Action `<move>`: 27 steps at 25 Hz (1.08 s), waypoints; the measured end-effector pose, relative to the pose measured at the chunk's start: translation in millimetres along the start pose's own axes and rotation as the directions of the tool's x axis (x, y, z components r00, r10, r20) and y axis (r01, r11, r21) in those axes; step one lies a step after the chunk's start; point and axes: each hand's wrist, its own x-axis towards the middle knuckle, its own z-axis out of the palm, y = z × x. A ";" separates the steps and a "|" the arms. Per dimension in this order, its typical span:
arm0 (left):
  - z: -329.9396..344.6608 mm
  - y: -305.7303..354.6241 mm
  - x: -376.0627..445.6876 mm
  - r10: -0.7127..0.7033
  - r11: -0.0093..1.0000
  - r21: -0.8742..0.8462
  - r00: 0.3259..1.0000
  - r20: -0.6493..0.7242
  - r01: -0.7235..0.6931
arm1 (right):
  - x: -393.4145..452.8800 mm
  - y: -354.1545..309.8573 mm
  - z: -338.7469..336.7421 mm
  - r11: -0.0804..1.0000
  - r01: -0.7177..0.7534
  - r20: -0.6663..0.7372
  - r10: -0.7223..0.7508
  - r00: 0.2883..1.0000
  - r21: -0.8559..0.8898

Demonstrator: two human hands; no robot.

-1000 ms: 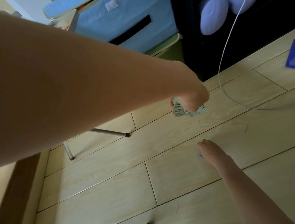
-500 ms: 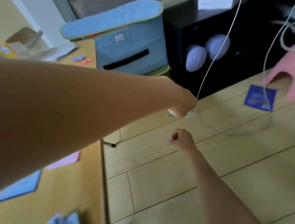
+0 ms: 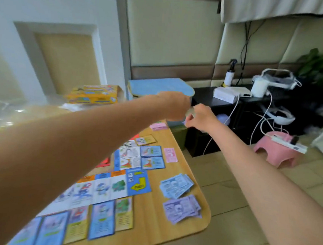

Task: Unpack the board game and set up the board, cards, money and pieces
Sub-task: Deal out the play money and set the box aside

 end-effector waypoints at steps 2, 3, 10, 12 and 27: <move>-8.7 -29.2 -19.9 -0.038 0.986 -0.165 0.999 -0.011 0.035 | -6.3 -42.9 -3.5 0.991 0.013 0.021 -0.016 1.000 0.133; -10.0 -46.9 -28.1 -0.053 0.972 -0.230 0.998 -0.024 0.046 | -6.0 -59.7 4.0 0.983 -0.013 0.027 0.008 1.000 0.182; 13.8 -103.8 -21.6 -0.168 0.909 -0.384 0.985 0.021 0.163 | 60.0 -60.0 44.9 0.916 -0.236 -0.027 0.259 0.966 0.324; 24.3 -109.2 -4.1 -0.197 0.878 -0.441 0.980 0.021 0.186 | 83.6 -48.3 57.8 0.914 -0.232 -0.059 0.265 0.962 0.332; 88.5 -136.2 24.5 -0.314 0.602 -0.742 0.942 0.118 0.293 | 152.2 -38.7 121.1 0.961 -0.168 -0.113 0.196 0.974 0.219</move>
